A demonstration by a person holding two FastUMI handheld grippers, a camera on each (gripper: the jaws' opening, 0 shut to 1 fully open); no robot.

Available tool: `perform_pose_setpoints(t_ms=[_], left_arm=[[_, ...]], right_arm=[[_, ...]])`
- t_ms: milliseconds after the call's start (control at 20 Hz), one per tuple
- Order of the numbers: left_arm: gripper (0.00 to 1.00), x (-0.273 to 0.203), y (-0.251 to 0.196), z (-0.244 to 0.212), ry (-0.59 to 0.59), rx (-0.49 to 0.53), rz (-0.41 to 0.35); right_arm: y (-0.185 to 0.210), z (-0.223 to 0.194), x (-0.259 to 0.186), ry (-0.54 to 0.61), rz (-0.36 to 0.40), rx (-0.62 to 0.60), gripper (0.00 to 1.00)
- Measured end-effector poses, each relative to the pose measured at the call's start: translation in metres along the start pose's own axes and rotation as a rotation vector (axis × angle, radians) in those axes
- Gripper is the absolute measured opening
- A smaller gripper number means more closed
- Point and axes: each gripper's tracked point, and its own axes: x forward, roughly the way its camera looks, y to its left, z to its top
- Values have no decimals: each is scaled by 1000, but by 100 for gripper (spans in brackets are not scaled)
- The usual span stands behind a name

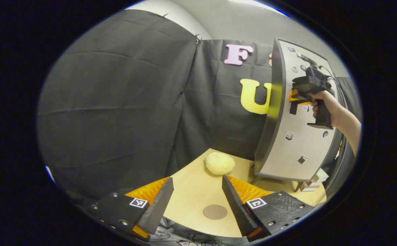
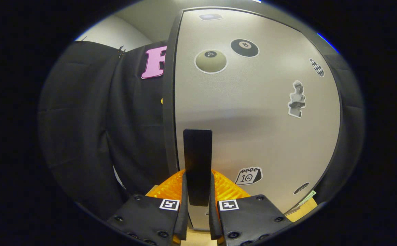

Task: Open the cabinet door with the right hand, grasp the bottle in the cabinet with the left hand and place it on the coaster, then close the cabinet door with the right hand.

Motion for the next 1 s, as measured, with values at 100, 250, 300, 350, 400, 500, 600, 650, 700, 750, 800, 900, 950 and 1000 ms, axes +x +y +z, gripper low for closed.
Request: perform_pose_setpoints(t_ms=[100,250,300,350,400,500,600,650,700,750,800,900,950,1000], left_arm=[[89,0,-2,-1,-9,10,-14],[86,0,-3,1,-22,34,-32],[86,-1,-4,2,-28,44,-36],[86,-1,-4,2,-31,52,-39],[87,-1,-5,2,-32,58,-44],[87,-3,-6,2,-32,68,-59],[86,-4,-8,4,-41,78,-71],[86,-3,-8,5,-46,83,-76],[86,-4,-9,5,-48,87,-82],[87,-3,-10,5,-47,91,-89],[86,-5,-10,5,-46,97,-94],[86,-3,-12,8,-51,111,-105],[86,-2,-11,11,-65,118,-106],[86,1,-11,15,-85,121,-101]], right_arm=[[2,-1,0,1,52,21,24],[1,-4,-5,12,116,3,14],[0,-4,-9,10,129,-17,17],[1,-5,-13,5,144,-26,17],[2,-5,-18,1,162,-26,17],[0,-6,-20,-2,201,-24,17],[-2,-7,-23,1,235,-16,17],[-3,-8,-26,2,252,-15,14],[-4,-8,-27,4,269,-14,17],[-4,-8,-28,8,290,-9,17],[-6,-9,-30,15,314,-4,17],[-7,-9,-32,23,351,8,17],[-9,-9,-33,24,362,8,17],[-10,-9,-33,21,370,6,17]])
